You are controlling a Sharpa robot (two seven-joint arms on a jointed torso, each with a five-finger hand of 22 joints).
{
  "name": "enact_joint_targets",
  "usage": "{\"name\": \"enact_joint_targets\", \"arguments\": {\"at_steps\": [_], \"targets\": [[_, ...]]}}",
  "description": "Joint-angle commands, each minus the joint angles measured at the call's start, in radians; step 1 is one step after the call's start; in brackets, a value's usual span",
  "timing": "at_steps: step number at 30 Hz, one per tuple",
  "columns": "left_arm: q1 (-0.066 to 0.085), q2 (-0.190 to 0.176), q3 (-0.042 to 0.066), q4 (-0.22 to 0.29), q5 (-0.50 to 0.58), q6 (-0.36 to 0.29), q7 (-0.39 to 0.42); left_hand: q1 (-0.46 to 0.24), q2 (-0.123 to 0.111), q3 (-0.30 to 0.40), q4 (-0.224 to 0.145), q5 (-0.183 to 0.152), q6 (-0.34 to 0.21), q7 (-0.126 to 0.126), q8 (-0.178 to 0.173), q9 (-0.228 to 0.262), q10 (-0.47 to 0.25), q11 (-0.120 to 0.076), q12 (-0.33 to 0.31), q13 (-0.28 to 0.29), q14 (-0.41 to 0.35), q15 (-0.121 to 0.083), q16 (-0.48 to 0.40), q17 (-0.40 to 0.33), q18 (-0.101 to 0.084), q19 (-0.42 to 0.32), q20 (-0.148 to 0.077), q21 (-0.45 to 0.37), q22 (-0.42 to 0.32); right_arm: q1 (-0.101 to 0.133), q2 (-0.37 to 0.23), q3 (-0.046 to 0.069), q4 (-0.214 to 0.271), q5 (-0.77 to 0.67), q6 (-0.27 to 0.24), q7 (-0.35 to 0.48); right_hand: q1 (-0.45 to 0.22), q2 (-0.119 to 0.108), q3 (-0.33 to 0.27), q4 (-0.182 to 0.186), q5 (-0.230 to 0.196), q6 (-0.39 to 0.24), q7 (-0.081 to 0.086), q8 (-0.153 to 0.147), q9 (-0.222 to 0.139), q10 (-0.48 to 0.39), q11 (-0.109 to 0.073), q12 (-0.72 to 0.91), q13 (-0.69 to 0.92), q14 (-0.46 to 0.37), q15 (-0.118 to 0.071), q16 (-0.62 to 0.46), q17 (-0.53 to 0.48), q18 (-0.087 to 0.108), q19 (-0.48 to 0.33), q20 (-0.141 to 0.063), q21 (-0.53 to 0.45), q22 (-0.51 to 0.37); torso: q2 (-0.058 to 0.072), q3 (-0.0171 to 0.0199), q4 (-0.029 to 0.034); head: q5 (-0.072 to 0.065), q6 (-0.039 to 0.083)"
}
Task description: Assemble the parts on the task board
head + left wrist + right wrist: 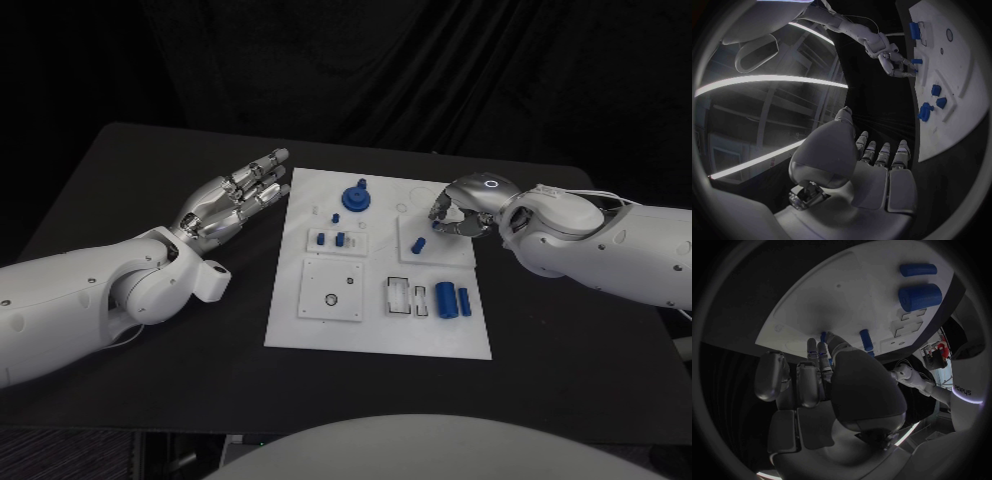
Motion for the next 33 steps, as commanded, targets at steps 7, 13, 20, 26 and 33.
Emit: {"name": "enact_joint_targets", "arguments": {"at_steps": [7, 13, 20, 26, 33], "targets": [[-0.002, -0.001, 0.001, 0.002, 0.002, 0.018, 0.079, 0.018, 0.002, -0.003, -0.006, 0.012, 0.016, 0.014, 0.003, 0.003, 0.002, 0.010, -0.006, -0.001, 0.001, 0.013, -0.004, -0.002, 0.016, -0.001, 0.014, -0.004, -0.001, -0.004, 0.003, 0.001, -0.006, 0.000, 0.000, 0.007, 0.008, 0.002, 0.011, -0.008, 0.005, 0.037, -0.004, 0.021, 0.014, 0.022, -0.006, 0.001, -0.005, 0.008, -0.009, 0.000, -0.001, 0.009, 0.000, -0.009, 0.000, 0.169, 0.001, -0.0021, 0.0013, 0.005, 0.000], [-0.003, -0.001, 0.001, 0.001, 0.002, 0.019, 0.076, 0.025, 0.004, -0.003, -0.007, 0.018, 0.024, 0.023, 0.004, 0.003, 0.002, 0.011, -0.006, -0.001, 0.001, 0.016, -0.004, -0.002, 0.016, 0.000, 0.018, -0.004, -0.001, -0.004, 0.006, 0.001, -0.010, 0.000, 0.007, 0.009, 0.010, 0.003, 0.014, -0.012, 0.005, 0.051, -0.005, 0.029, 0.022, 0.029, -0.010, 0.001, -0.007, 0.008, -0.012, -0.001, -0.001, 0.009, 0.000, -0.011, 0.000, 0.170, 0.000, -0.0016, 0.0006, 0.007, 0.000], [-0.003, 0.001, 0.001, -0.001, 0.002, 0.025, 0.070, 0.043, 0.007, -0.001, -0.011, 0.033, 0.070, 0.057, 0.012, 0.009, 0.003, 0.010, -0.006, 0.000, 0.001, 0.026, -0.004, -0.002, 0.017, 0.001, 0.027, -0.003, -0.002, -0.005, 0.013, 0.001, -0.018, 0.000, 0.008, 0.012, 0.015, 0.004, 0.018, -0.018, 0.006, 0.056, -0.004, 0.031, 0.026, 0.038, -0.013, 0.004, -0.007, 0.007, -0.014, -0.003, -0.005, 0.009, 0.000, -0.014, -0.001, 0.169, 0.000, -0.0012, 0.0005, 0.011, 0.000], [-0.003, 0.000, 0.001, 0.000, 0.002, 0.028, 0.067, 0.047, 0.008, -0.002, -0.010, 0.035, 0.127, 0.078, 0.025, 0.015, 0.003, 0.016, -0.006, 0.000, 0.001, 0.027, -0.004, -0.002, 0.017, 0.001, 0.029, -0.003, -0.004, -0.006, 0.020, 0.001, -0.025, 0.000, 0.010, 0.014, 0.022, 0.007, 0.023, -0.026, 0.006, 0.065, -0.003, 0.036, 0.032, 0.048, -0.016, 0.006, -0.008, 0.005, -0.017, -0.005, -0.008, 0.009, -0.001, -0.016, -0.003, 0.169, 0.000, -0.0016, -0.0002, 0.011, 0.000], [-0.003, -0.001, 0.001, 0.000, 0.002, 0.030, 0.065, 0.050, 0.008, -0.002, -0.011, 0.039, 0.134, 0.080, 0.028, 0.016, 0.004, 0.018, -0.006, 0.000, 0.001, 0.030, -0.004, -0.002, 0.017, 0.001, 0.031, -0.003, -0.003, -0.008, 0.028, 0.001, -0.029, 0.000, 0.016, 0.014, 0.029, 0.009, 0.029, -0.035, 0.006, 0.076, -0.003, 0.041, 0.039, 0.060, -0.018, 0.007, -0.011, 0.005, -0.019, -0.006, -0.010, 0.009, -0.002, -0.018, -0.005, 0.169, 0.000, -0.0015, -0.0002, 0.013, 0.000]]}}
